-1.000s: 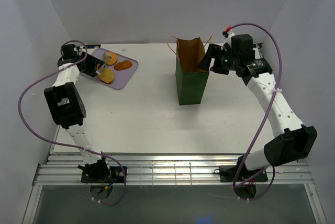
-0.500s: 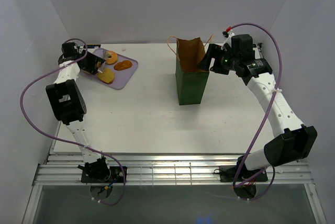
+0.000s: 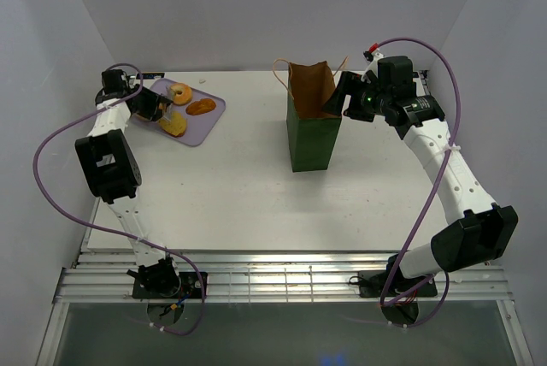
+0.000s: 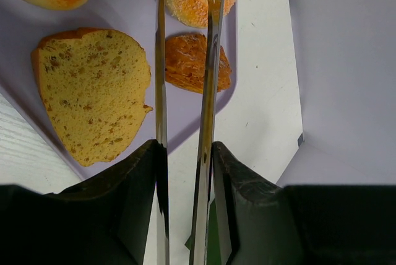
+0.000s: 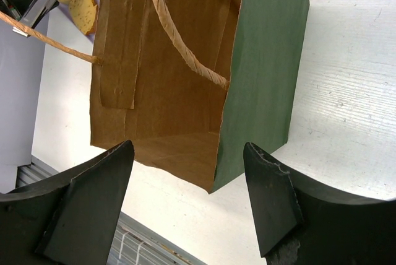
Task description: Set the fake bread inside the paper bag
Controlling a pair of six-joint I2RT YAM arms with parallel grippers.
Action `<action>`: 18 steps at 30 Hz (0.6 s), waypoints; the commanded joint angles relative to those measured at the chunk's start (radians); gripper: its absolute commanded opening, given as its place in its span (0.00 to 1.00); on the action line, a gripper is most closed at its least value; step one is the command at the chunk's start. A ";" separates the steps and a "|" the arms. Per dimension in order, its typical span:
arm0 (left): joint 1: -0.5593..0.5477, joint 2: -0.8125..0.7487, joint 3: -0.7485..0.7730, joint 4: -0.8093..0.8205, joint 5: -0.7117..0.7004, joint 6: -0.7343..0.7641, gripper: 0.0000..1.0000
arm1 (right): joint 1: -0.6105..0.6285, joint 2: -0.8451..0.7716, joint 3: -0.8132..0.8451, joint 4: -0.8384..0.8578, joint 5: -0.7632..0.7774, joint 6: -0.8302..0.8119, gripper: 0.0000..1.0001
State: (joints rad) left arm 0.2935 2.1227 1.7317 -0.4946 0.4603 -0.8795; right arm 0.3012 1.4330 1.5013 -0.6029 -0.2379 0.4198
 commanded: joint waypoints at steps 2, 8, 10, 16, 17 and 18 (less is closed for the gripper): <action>0.006 0.005 0.046 -0.002 0.024 0.014 0.48 | 0.000 0.000 0.027 0.020 0.005 0.004 0.77; 0.006 0.010 0.054 -0.004 0.034 0.013 0.41 | -0.001 -0.003 0.025 0.018 0.006 0.000 0.77; 0.006 0.010 0.055 -0.004 0.034 0.013 0.37 | 0.001 -0.005 0.025 0.018 0.006 -0.001 0.77; 0.006 -0.004 0.051 -0.009 0.032 0.014 0.17 | -0.001 -0.008 0.022 0.018 0.006 -0.006 0.77; 0.006 -0.006 0.045 -0.009 0.032 0.014 0.15 | -0.001 -0.011 0.019 0.018 0.006 -0.006 0.77; 0.006 -0.015 0.040 -0.010 0.034 0.016 0.10 | -0.001 -0.009 0.019 0.018 0.005 -0.007 0.77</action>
State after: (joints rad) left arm 0.2935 2.1368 1.7504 -0.5026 0.4767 -0.8761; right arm 0.3012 1.4330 1.5013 -0.6029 -0.2375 0.4191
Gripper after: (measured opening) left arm 0.414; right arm 0.774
